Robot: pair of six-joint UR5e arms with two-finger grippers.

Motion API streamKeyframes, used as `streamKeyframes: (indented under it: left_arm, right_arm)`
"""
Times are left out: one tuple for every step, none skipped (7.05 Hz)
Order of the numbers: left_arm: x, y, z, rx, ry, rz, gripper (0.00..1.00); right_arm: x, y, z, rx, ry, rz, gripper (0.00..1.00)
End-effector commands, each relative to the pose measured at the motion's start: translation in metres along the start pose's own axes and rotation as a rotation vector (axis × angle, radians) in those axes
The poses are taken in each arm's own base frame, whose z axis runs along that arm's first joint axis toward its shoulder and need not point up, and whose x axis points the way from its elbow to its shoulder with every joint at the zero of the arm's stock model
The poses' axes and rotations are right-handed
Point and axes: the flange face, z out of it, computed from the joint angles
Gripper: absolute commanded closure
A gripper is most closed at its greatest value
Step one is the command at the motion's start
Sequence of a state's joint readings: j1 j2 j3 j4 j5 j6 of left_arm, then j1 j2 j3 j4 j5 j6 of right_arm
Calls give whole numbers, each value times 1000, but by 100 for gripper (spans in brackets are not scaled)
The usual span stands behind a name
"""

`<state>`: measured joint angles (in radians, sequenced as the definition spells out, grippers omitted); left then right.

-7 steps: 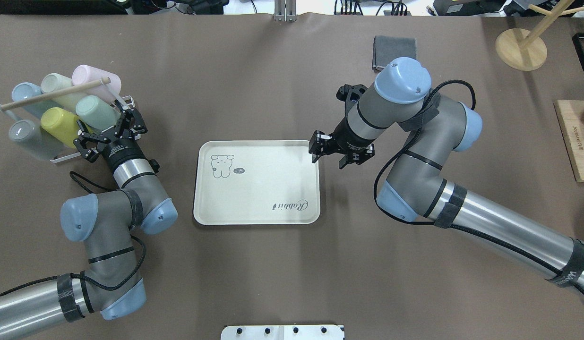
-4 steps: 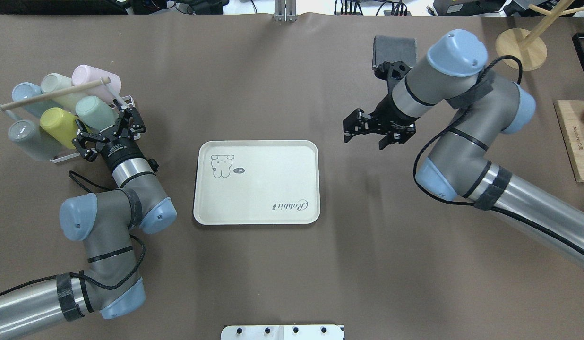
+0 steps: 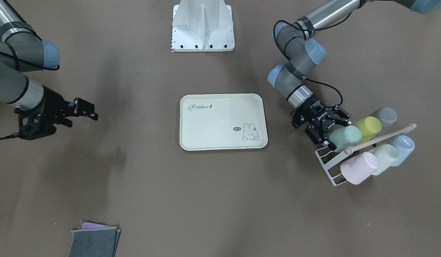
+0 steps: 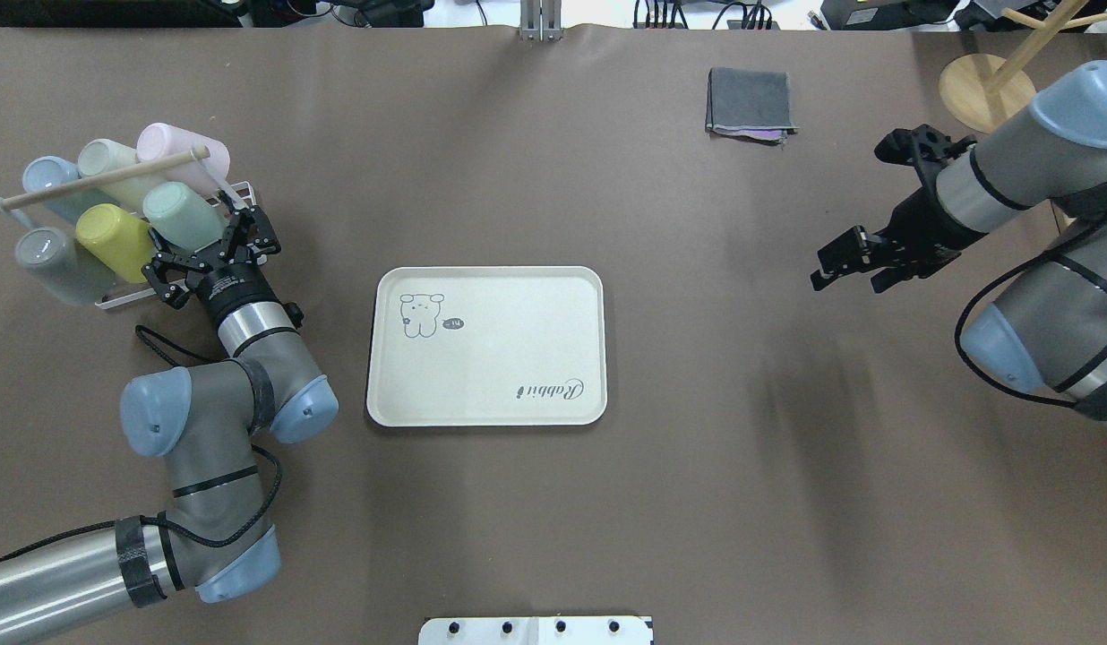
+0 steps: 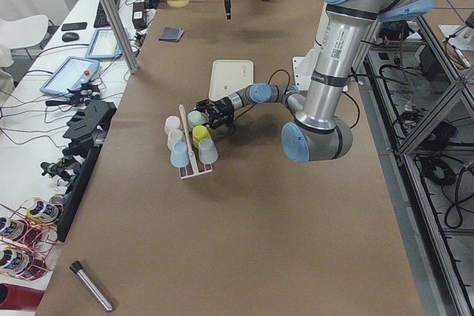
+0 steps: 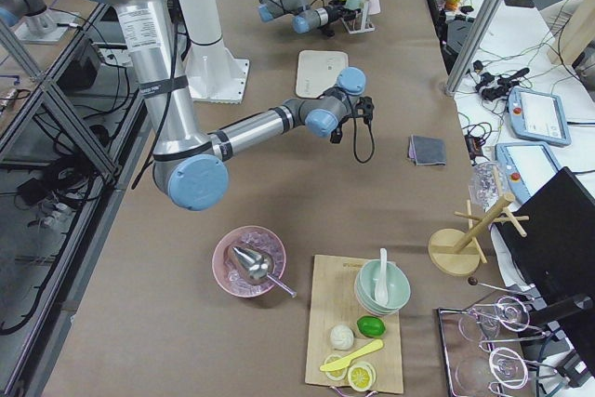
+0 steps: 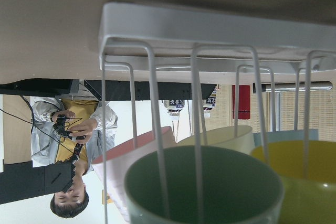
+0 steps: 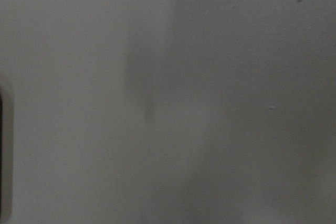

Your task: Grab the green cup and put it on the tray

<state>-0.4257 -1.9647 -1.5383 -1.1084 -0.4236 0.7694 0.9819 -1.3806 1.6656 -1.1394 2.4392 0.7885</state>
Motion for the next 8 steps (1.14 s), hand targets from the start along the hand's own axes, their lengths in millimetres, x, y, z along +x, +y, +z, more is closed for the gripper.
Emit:
streamKeyframes:
  left_arm:
    - [-3,-3,2,-1,1,-7,1]
    - [-4,-4,2,3,-1,-14,1]
    - [-3,-5,2,1,-1,-12,1]
    - [-2,-5,4,-1,-1,-11,8]
    - [0,-4,6,-3,1,-9,60]
    - [1,-1,6,-2,-1,-16,96]
    - [0,11,4,2,-5,-33,99]
    - [5,22,5,-12,-17,-32,100]
  right_arm:
    - [81,13,-38,34,30,2,0]
    - [114,17,-51,59,80,-13,0]
    - [149,12,-79,55,137,-45,0]
    - [191,21,-106,25,178,-39,0]
    - [219,33,-121,14,193,-16,0]
    - [238,40,-137,5,204,23,0]
    - [256,46,-153,-5,233,47,0]
    - [275,55,-171,-21,239,77,0]
